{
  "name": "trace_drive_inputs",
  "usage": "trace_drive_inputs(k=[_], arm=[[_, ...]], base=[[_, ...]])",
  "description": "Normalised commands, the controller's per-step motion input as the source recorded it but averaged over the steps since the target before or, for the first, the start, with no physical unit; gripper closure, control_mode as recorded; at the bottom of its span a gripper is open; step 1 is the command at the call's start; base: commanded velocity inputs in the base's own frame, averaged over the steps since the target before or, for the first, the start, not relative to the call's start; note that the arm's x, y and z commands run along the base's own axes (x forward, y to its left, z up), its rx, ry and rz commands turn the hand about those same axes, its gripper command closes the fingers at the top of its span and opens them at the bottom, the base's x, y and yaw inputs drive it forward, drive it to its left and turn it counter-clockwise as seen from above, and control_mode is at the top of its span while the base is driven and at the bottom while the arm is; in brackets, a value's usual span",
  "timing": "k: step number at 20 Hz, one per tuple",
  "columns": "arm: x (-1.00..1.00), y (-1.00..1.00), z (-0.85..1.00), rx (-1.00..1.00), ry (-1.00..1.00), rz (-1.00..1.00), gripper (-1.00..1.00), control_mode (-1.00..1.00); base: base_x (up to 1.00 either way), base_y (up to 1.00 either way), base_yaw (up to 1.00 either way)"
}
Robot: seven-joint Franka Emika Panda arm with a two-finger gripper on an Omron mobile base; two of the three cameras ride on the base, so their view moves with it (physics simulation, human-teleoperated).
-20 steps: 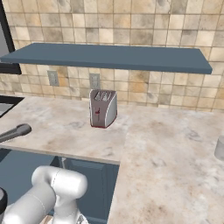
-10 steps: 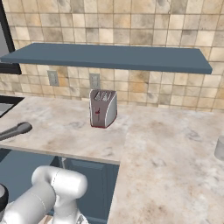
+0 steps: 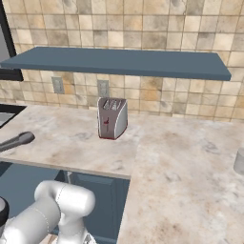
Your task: Take the tongs from the drawer on the left and place them on the dining counter next to the tray containing the kebab skewer.
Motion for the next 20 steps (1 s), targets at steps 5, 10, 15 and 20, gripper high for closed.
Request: trace_drive_inputs(k=[5, 10, 15, 20], arm=[[0.0, 0.01, 0.07, 0.0, -0.03, 0.0, 1.0, -1.0], [0.09, -0.2, 0.08, 0.0, -0.02, 0.0, 1.0, -1.0], [0.35, -0.48, 0.0, 0.01, 0.0, 0.0, 1.0, -1.0], [0.38, -0.34, 0.0, 0.0, -0.01, 0.0, 1.0, -1.0]], base=[[0.0, 0.0, 0.0], [0.0, 0.0, 0.0], [0.0, 0.0, 0.0], [0.0, 0.0, 0.0]])
